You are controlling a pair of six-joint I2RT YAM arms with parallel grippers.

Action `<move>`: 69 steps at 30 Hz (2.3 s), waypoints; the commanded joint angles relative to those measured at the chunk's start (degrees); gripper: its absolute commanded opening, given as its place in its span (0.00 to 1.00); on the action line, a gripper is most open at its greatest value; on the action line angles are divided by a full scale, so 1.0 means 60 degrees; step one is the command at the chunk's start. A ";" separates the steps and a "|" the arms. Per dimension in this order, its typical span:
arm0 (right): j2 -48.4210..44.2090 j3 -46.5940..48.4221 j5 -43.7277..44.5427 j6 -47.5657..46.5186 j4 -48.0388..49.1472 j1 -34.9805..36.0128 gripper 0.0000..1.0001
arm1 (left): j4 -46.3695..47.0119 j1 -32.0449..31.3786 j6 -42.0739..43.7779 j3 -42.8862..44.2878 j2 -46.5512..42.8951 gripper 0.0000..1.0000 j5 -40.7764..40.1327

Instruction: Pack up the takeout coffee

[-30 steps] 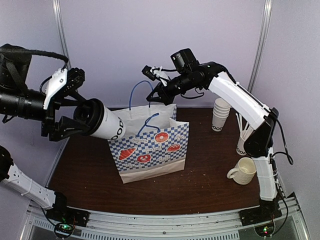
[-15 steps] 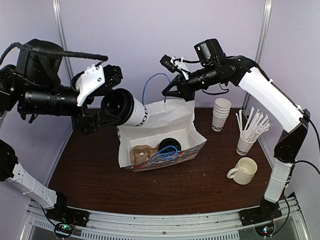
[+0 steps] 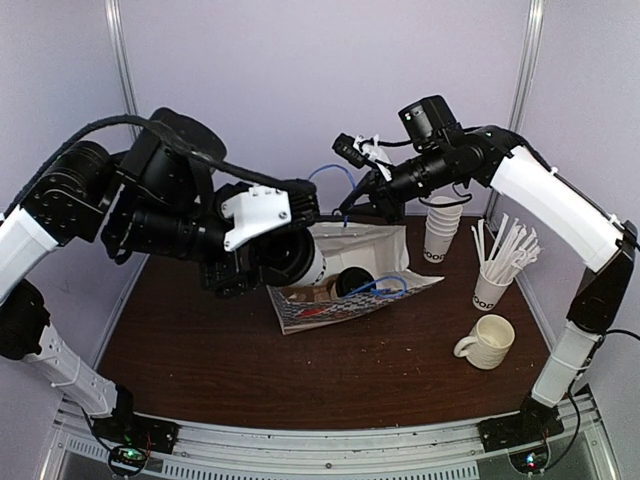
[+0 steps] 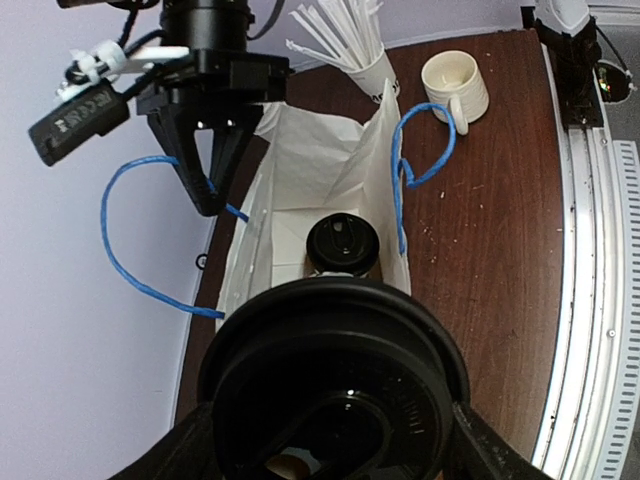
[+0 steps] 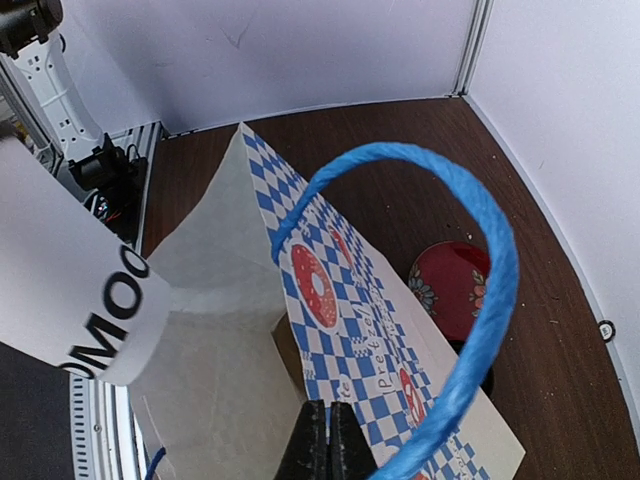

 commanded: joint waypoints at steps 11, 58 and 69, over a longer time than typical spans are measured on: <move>-0.1699 -0.1409 -0.0674 0.0524 -0.0628 0.0476 0.00 | 0.0581 -0.0001 0.0524 -0.0059 0.0875 0.66 0.0628; -0.1975 -0.2092 -0.3796 0.0359 -0.1369 0.0906 0.00 | 0.3558 -0.0756 0.3011 -0.5247 0.1349 0.57 -0.2340; -0.1984 -0.2150 -0.3686 0.0184 -0.1442 0.0909 0.00 | 0.4840 -0.0107 0.3779 -0.6123 0.1394 0.57 -0.1571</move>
